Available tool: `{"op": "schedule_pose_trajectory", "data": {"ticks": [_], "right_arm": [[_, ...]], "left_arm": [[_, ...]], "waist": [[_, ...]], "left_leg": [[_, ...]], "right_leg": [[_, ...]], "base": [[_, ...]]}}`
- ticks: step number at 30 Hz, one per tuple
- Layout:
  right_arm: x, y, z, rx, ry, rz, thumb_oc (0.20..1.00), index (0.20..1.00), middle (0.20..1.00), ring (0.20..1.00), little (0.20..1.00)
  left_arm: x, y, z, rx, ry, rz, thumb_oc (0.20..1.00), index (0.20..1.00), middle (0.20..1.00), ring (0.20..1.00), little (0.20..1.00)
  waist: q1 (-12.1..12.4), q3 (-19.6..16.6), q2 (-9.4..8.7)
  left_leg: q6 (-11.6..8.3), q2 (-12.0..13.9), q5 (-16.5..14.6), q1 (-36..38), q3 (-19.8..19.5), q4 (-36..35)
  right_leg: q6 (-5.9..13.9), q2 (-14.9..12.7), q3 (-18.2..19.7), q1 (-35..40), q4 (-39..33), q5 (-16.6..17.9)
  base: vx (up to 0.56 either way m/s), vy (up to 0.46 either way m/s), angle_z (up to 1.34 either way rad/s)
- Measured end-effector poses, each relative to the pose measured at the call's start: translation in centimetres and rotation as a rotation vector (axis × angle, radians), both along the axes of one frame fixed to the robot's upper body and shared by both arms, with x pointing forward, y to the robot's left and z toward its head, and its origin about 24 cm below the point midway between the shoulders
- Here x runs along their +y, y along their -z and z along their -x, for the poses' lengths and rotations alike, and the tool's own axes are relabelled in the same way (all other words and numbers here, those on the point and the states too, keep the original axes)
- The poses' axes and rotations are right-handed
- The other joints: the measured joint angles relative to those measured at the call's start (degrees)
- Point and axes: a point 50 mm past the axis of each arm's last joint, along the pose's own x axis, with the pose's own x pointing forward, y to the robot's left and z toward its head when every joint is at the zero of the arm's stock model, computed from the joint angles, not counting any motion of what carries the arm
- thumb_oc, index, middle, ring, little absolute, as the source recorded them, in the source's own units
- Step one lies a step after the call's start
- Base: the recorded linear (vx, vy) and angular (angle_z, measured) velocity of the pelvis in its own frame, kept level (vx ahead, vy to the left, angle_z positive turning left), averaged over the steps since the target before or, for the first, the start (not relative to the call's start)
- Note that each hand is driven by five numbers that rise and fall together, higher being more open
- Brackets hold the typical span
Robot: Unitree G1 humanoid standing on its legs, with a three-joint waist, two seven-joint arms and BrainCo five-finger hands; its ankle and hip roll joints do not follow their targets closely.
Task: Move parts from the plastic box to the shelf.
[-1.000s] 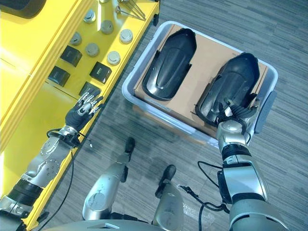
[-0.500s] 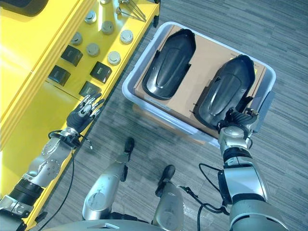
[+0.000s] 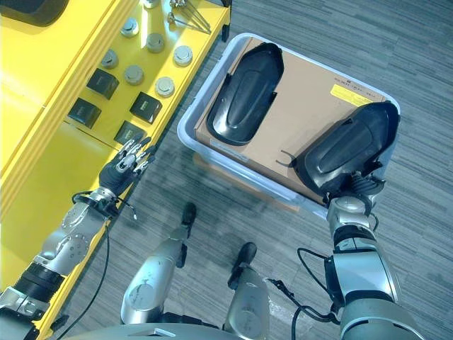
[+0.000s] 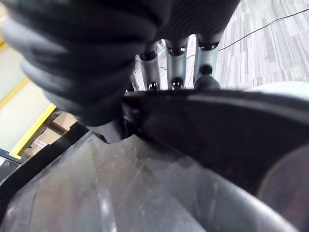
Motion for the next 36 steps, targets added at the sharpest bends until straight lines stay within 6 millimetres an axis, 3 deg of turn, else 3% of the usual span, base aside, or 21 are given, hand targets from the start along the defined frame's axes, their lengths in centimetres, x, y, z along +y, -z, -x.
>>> {"op": "schedule_pose_trajectory", "data": {"ticks": [3, 7, 8, 12, 15, 19, 21, 24, 28, 31, 36], "right_arm": [[0.9, 0.3, 0.0, -0.064, -0.021, -0.04, 0.2, 0.2, 0.2, 0.2, 0.2], [5.3, -0.2, -0.4, -0.244, -0.191, -0.056, 0.2, 0.2, 0.2, 0.2, 0.2], [8.0, -0.7, 0.1, -0.337, -0.261, -0.068, 0.2, 0.2, 0.2, 0.2, 0.2], [8.9, -3.1, 0.9, -0.448, -0.316, -0.023, 0.2, 0.2, 0.2, 0.2, 0.2], [9.7, -5.2, 0.7, -0.521, -0.367, 0.025, 0.2, 0.2, 0.2, 0.2, 0.2], [11.3, -6.9, -0.1, -0.532, -0.458, 0.052, 0.2, 0.2, 0.2, 0.2, 0.2], [12.7, -6.5, -0.5, -0.485, -0.57, 0.056, 0.2, 0.2, 0.2, 0.2, 0.2], [14.3, -5.0, -0.9, -0.379, -0.662, 0.035, 0.2, 0.2, 0.2, 0.2, 0.2], [17.5, -0.2, -1.2, -0.184, -0.76, -0.065, 0.2, 0.2, 0.2, 0.2, 0.2], [19.0, 3.0, -0.7, -0.051, -0.784, -0.117, 0.2, 0.2, 0.2, 0.2, 0.2], [19.8, 3.6, -0.7, 0.004, -0.86, -0.118, 0.2, 0.2, 0.2, 0.2, 0.2]], "left_arm": [[0.2, 0.2, 0.3, 0.008, -0.004, 0.003, 1.0, 1.0, 1.0, 1.0, 1.0], [1.1, 0.1, 1.5, 0.019, -0.026, 0.042, 1.0, 1.0, 1.0, 1.0, 1.0], [1.8, -0.5, 2.0, 0.004, -0.032, 0.063, 1.0, 1.0, 1.0, 1.0, 1.0], [2.4, -1.5, 1.9, -0.013, -0.037, 0.064, 1.0, 1.0, 1.0, 1.0, 1.0], [2.3, -2.1, 1.5, -0.018, -0.027, 0.053, 1.0, 1.0, 1.0, 1.0, 1.0], [1.6, -1.9, 0.9, 0.046, -0.016, 0.013, 1.0, 1.0, 1.0, 1.0, 1.0], [0.5, -0.8, 0.4, 0.124, 0.022, 0.0, 1.0, 1.0, 1.0, 1.0, 1.0], [-2.1, 0.8, -0.5, 0.213, 0.078, 0.016, 1.0, 1.0, 1.0, 1.0, 1.0], [-7.9, 2.4, -0.5, 0.318, 0.206, 0.026, 1.0, 1.0, 1.0, 1.0, 1.0], [-11.2, 2.2, 0.1, 0.339, 0.253, 0.066, 1.0, 1.0, 1.0, 1.0, 1.0], [-11.8, 1.4, -0.6, 0.325, 0.243, 0.031, 1.0, 1.0, 1.0, 1.0, 1.0]], "waist": [[-0.1, 0.0, -0.13], [-0.9, -0.1, -1.16], [-1.2, -1.2, -2.84], [-2.4, -3.1, -5.31], [-4.0, -7.6, -7.06], [-5.6, -11.0, -6.91], [-7.6, -15.7, -6.06], [-9.2, -17.6, -4.42], [-12.0, -19.4, -3.86], [-14.3, -19.4, -3.76], [-14.6, -20.0, -3.15]], "left_leg": [[-0.07, 0.0, -0.4, 1.2, 0.1, -0.2], [-0.41, 0.3, -1.7, 4.0, 0.6, -0.2], [-0.4, 0.5, -2.2, 6.1, 1.3, -0.9], [-0.11, 0.3, -2.7, 9.8, 3.0, -2.3], [0.3, -0.1, -3.6, 12.1, 4.4, -2.6], [0.07, -0.5, -4.3, 16.5, 6.6, -4.9], [0.09, -0.8, -4.1, 17.8, 7.0, -6.4], [0.34, -0.4, -3.8, 19.9, 8.3, -7.6], [-0.01, 0.2, -3.5, 21.5, 9.5, -9.0], [-0.26, 0.7, -3.3, 21.8, 10.0, -9.4], [-0.31, 1.0, -3.3, 21.9, 10.1, -9.4]], "right_leg": [[0.08, 0.1, 0.0, 1.3, -0.8, 0.2], [-0.14, 1.0, 0.9, 4.8, -3.4, 0.8], [0.17, 1.2, 1.4, 7.2, -5.5, 1.4], [0.58, 1.2, 2.1, 11.2, -9.1, 2.9], [1.07, 1.2, 3.2, 14.7, -13.4, 4.8], [1.19, 1.1, 4.7, 18.5, -16.8, 6.0], [1.36, 1.0, 5.3, 19.2, -18.6, 6.3], [1.35, 1.3, 6.3, 20.4, -19.3, 6.8], [1.31, 1.8, 7.8, 20.7, -19.3, 6.7], [1.27, 2.2, 8.2, 20.5, -19.3, 6.7], [1.14, 2.5, 8.4, 20.6, -19.3, 6.8]], "base": [[0.01, -0.007, -0.01], [0.09, 0.024, -0.14], [0.11, 0.075, -0.16], [0.09, 0.079, -0.16], [0.12, 0.127, -0.23], [0.1, 0.092, -0.24], [0.07, 0.051, -0.15], [0.05, 0.018, -0.2], [0.04, 0.0, -0.23], [0.04, -0.021, -0.11], [0.02, -0.012, -0.01]]}}
